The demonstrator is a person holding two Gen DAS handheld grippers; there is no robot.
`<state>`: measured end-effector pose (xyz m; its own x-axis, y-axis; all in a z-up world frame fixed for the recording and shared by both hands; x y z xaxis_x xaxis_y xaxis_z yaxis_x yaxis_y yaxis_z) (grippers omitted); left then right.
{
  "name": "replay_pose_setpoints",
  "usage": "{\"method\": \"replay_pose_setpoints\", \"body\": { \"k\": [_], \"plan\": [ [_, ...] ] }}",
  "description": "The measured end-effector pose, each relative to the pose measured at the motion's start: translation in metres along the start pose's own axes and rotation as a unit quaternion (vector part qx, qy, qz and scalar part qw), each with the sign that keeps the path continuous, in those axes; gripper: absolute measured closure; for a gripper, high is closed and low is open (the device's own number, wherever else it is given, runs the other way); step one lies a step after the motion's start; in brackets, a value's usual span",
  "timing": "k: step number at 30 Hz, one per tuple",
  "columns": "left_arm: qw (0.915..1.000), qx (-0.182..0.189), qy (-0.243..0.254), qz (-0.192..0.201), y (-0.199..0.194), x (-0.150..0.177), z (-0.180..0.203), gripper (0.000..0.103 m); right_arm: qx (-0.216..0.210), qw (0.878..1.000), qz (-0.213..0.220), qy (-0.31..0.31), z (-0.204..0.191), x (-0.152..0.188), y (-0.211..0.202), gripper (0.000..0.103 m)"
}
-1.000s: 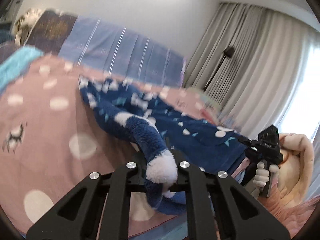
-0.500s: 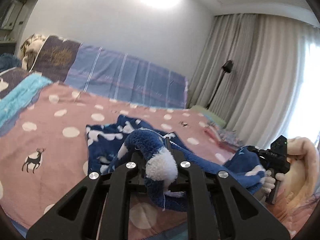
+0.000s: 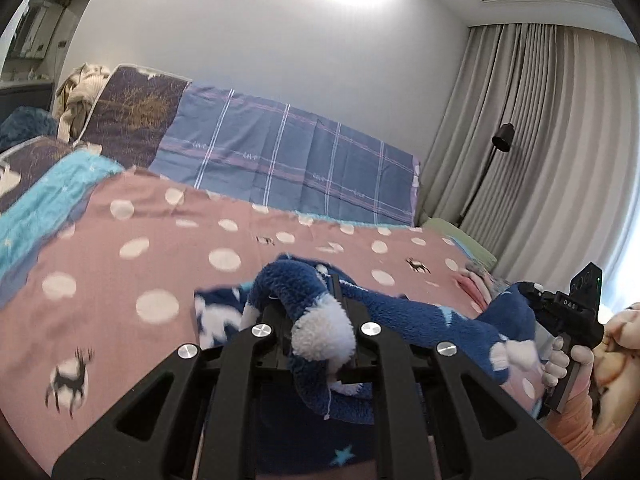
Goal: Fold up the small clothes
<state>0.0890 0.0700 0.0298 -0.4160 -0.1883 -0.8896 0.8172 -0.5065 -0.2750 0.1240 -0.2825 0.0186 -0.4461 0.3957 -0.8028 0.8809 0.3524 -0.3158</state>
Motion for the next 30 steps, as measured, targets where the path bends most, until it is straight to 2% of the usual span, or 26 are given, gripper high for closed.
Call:
{"method": "replay_pose_setpoints", "body": {
  "k": [5,10,15,18,19,21,25,28,30],
  "plan": [
    [0.9996,-0.017,0.021,0.003,0.044,-0.037,-0.020,0.090,0.020,1.000,0.001,-0.003,0.011,-0.033,0.058,0.088],
    [0.9985,-0.044,0.015,-0.028,0.112,-0.044,-0.058,0.090,0.064,0.998,-0.022,0.002,0.033,-0.045,0.126,0.086],
    [0.9907,-0.109,0.021,-0.079,0.183,-0.008,-0.112,0.089,0.114,0.990,-0.086,0.000,0.071,-0.017,0.208,0.085],
    [0.9803,-0.147,0.015,-0.131,0.216,0.036,-0.147,0.089,0.144,0.982,-0.119,-0.004,0.096,0.011,0.236,0.085],
    [0.9753,-0.152,-0.002,-0.160,0.226,0.054,-0.160,0.089,0.154,0.979,-0.133,-0.003,0.107,0.024,0.246,0.085],
    [0.9734,-0.139,-0.038,-0.178,0.232,0.063,-0.172,0.088,0.155,0.977,-0.143,0.002,0.116,0.037,0.253,0.084],
    [0.9746,-0.132,-0.045,-0.175,0.230,0.061,-0.176,0.087,0.148,0.979,-0.140,-0.005,0.112,0.038,0.252,0.081],
    [0.9748,-0.134,-0.040,-0.174,0.228,0.059,-0.172,0.086,0.149,0.979,-0.136,-0.022,0.106,0.039,0.251,0.074],
    [0.9770,-0.130,-0.038,-0.165,0.224,0.056,-0.168,0.084,0.150,0.980,-0.129,-0.031,0.101,0.035,0.245,0.065]
  ]
}}
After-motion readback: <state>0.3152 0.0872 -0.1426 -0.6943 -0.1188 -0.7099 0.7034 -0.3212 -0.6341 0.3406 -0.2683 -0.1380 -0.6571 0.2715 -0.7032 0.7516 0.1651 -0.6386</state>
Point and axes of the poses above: each gripper's, at about its wrist camera, not at the fingertips, and y roughly the way its jaws point, z to its right, x to its underside, the point moved 9 cm from there along y, roughly the way its jaws point, and after that the axes turned 8 degrees about x, right-handed, at the moved point
